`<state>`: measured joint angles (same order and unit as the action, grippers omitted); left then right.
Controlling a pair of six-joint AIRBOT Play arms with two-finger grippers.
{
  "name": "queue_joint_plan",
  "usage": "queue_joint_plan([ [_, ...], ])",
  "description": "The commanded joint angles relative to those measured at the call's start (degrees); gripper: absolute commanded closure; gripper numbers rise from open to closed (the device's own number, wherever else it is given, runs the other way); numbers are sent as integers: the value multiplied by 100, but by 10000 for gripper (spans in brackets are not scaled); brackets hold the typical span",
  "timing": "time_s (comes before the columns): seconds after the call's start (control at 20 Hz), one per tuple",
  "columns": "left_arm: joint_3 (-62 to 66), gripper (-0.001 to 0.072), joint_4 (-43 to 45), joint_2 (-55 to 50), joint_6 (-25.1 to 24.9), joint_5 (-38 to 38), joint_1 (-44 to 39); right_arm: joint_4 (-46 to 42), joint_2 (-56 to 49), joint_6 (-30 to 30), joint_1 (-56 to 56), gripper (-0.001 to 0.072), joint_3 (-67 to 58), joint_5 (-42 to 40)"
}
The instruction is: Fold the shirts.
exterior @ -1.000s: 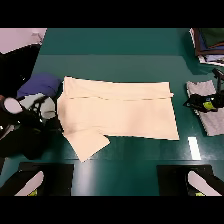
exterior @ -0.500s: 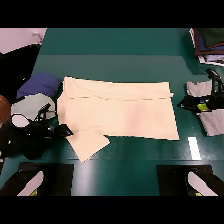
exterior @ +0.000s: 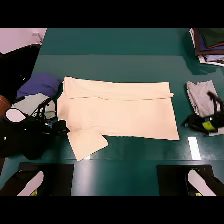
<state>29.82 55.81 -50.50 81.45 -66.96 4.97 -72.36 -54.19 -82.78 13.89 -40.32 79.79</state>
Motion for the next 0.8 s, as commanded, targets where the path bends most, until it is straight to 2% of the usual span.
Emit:
queue_joint_plan([
  [0.0,177,674,-50,2,-92,-74,0,420,-59,354,1025,174,957,114],
  [0.05,177,674,-52,2,-92,-61,0,835,-208,562,1224,245,1145,50],
  [0.1,177,674,-52,2,-92,-66,0,1147,-350,697,1322,267,1276,-72],
  [0.3,177,674,-50,2,-94,9,0,1576,-960,778,955,288,1316,-498],
  [0.35,177,674,-48,2,-92,2,0,1561,-1086,787,761,376,1237,-514],
  [0.45,223,675,146,2,-90,-181,0,1517,-1209,791,380,606,1034,-468],
  [0.5,293,676,413,4,-50,-345,0,1515,-1209,793,221,671,909,-385],
  [0.55,396,676,715,11,63,-529,0,1508,-1174,881,107,698,776,-273],
  [0.75,476,677,1300,997,437,-1191,0,612,-433,890,-138,699,378,354],
])
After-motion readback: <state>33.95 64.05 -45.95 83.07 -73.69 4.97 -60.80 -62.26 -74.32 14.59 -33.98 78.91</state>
